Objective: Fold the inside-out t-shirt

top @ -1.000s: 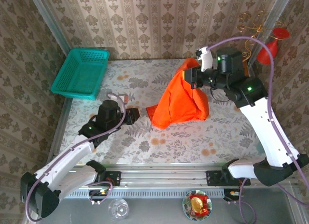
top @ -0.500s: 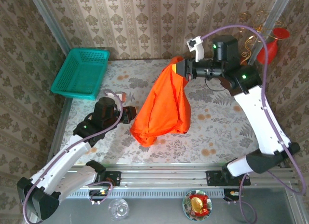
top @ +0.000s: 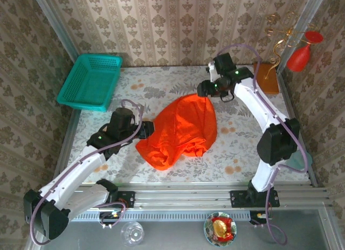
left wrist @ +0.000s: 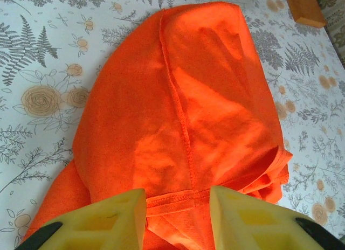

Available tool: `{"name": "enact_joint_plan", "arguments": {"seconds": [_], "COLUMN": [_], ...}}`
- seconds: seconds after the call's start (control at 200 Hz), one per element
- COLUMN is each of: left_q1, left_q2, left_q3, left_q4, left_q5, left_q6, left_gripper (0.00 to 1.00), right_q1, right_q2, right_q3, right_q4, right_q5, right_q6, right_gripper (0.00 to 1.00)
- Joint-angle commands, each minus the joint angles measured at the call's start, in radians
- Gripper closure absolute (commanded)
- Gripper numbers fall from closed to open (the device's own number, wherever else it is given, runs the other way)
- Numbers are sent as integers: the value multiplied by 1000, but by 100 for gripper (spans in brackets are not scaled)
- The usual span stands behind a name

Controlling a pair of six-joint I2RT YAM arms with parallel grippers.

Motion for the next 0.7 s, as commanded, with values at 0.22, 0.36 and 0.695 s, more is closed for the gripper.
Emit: {"name": "enact_joint_plan", "arguments": {"seconds": [0.22, 0.36, 0.695], "left_q1": [61, 68, 75], "left_q2": [6, 5, -27], "left_q3": [-46, -56, -87], "left_q4": [36, 47, 45], "left_q5": [81, 86, 91], "left_q6": [5, -5, -14], "left_gripper": [64, 64, 64], "right_q1": [165, 252, 339], "right_q2": [-237, -282, -173], "right_q3": [-435, -557, -555], "right_q4": [198, 233, 220], "right_q5": [-114, -144, -83], "right_q6": [-483, -755, -1043], "right_gripper": [31, 32, 42]}}
